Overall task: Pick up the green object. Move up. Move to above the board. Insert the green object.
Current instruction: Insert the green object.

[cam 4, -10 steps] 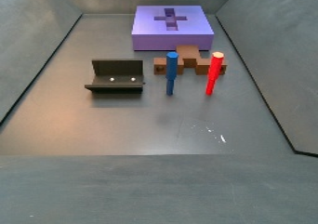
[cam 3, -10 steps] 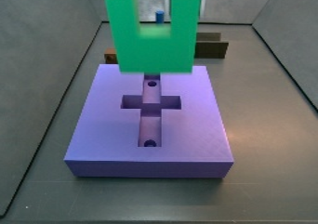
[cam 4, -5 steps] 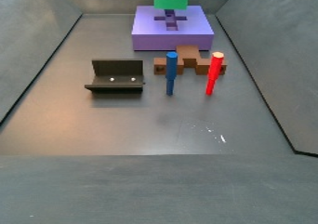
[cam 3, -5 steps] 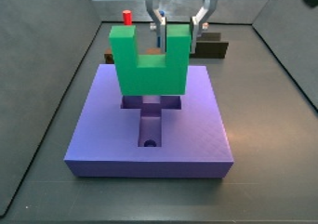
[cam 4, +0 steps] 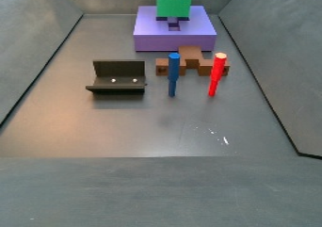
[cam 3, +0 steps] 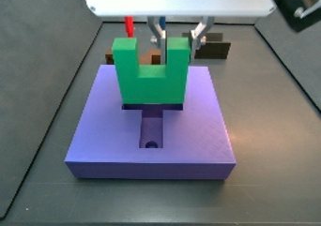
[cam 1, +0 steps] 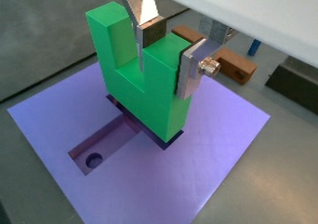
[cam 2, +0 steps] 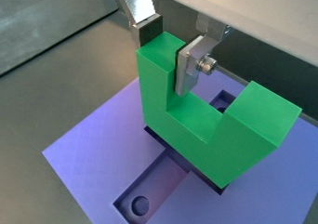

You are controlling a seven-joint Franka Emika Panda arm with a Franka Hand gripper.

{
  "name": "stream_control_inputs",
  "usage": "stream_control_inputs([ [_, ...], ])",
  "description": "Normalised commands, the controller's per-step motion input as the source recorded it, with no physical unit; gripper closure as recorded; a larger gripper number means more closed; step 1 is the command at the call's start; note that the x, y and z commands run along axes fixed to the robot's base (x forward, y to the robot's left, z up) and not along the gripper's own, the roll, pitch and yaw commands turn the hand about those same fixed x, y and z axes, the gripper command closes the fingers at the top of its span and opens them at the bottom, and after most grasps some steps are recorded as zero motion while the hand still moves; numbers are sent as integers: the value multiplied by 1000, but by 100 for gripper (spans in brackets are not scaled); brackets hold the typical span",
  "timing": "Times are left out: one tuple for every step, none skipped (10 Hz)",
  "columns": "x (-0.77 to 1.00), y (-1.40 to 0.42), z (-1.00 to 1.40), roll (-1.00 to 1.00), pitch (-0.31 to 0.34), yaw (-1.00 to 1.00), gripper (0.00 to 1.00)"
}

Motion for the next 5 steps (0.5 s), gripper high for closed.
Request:
stream_control_inputs([
  [20, 29, -257, -187, 0, 0, 100],
  [23, 31, -243, -169, 0, 0, 100],
  [23, 26, -217, -136, 0, 0, 100],
  [0, 26, -211, -91, 0, 0, 100],
  [0, 37, -240, -44, 0, 0, 100],
])
